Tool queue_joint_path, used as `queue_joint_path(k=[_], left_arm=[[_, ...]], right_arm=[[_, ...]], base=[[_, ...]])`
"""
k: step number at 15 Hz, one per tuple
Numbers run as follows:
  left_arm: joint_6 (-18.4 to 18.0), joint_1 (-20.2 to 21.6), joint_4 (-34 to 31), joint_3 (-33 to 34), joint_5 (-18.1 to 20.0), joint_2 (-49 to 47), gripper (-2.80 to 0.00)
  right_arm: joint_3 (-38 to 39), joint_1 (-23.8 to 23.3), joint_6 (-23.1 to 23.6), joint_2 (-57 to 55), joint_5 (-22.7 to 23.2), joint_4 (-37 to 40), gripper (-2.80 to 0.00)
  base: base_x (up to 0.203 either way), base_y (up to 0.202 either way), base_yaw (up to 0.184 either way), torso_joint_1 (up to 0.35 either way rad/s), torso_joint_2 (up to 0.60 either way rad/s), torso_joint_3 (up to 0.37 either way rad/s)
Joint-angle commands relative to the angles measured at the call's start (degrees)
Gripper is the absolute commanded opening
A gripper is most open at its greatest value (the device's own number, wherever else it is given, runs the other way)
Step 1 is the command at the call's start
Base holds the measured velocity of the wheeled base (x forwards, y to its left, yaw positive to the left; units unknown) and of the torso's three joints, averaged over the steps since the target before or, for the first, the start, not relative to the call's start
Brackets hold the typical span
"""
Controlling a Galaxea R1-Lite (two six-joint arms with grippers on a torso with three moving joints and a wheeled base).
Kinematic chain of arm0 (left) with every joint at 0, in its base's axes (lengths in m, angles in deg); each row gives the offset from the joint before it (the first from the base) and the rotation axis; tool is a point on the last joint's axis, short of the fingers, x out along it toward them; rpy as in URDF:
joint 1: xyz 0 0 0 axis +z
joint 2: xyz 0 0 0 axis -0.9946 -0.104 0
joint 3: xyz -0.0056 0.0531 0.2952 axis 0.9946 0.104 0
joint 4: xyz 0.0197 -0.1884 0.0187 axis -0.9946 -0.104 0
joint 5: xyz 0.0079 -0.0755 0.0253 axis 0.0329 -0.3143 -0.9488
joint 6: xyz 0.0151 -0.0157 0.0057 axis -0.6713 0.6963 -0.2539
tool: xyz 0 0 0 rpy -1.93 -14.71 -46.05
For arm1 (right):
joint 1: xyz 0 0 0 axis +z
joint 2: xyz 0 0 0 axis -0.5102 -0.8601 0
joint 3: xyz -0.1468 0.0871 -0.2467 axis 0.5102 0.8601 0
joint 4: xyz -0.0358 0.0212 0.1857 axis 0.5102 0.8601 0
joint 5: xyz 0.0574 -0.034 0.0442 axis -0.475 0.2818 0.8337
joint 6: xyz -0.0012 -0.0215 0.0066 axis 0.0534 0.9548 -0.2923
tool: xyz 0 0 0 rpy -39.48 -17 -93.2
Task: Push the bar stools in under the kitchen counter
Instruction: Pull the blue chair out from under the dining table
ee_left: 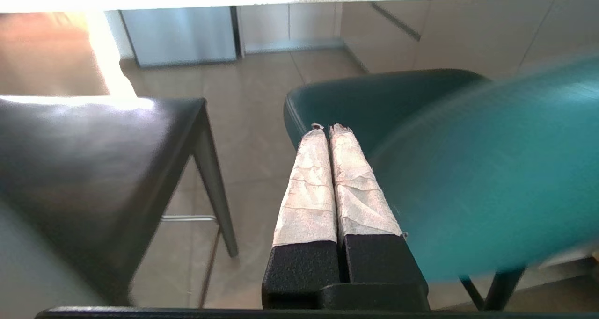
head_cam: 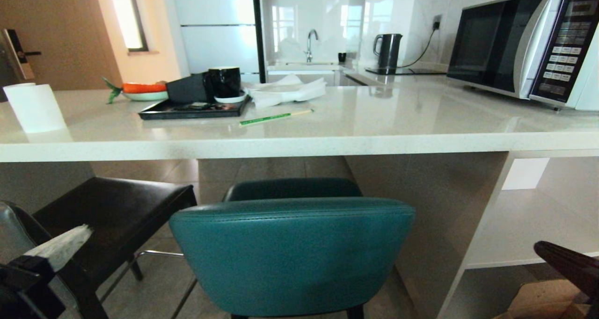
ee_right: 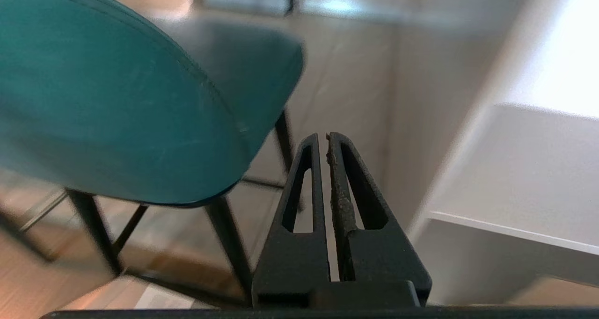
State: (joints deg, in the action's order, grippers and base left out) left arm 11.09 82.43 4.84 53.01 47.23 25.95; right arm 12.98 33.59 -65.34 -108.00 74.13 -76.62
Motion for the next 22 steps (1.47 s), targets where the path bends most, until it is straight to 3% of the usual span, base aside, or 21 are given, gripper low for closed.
queue_joint_path(k=[1,6,9,11,12,17,22], left_arm=[[0.4,-0.2,8.6,2.0,0.2,-13.3,-2.8],[1.0,-6.5,16.9,5.7,0.3,-23.6,-2.8],[0.7,-6.8,32.5,7.7,0.2,-34.7,-2.8],[0.4,-6.7,43.2,9.0,-0.2,-41.3,-2.8],[0.4,-7.0,46.0,9.4,-0.2,-42.9,-2.8],[0.6,-11.9,46.5,9.5,0.2,-42.5,-2.8],[0.9,-12.5,46.5,9.5,0.2,-42.5,-2.8]], right_arm=[[1.1,1.8,0.0,-13.9,0.4,-6.5,-2.8],[3.3,8.2,0.3,-35.9,-1.9,-30.2,-2.8],[5.5,10.9,0.2,-47.1,-5.3,-48.2,-2.8],[4.6,11.8,-0.8,-51.5,-6.4,-54.8,-2.8],[2.6,12.5,-1.2,-52.2,-6.6,-55.4,-2.8],[-0.4,17.8,-1.5,-53.9,-7.8,-55.7,-2.8],[-3.0,23.8,-2.5,-56.3,-11.1,-55.7,-2.8]], base=[[0.0,0.0,0.0,0.0,0.0,0.0],[0.0,0.0,0.0,0.0,0.0,0.0],[0.0,0.0,0.0,0.0,0.0,0.0],[0.0,0.0,0.0,0.0,0.0,0.0],[0.0,0.0,0.0,0.0,0.0,0.0],[0.0,0.0,0.0,0.0,0.0,0.0],[0.0,0.0,0.0,0.0,0.0,0.0]])
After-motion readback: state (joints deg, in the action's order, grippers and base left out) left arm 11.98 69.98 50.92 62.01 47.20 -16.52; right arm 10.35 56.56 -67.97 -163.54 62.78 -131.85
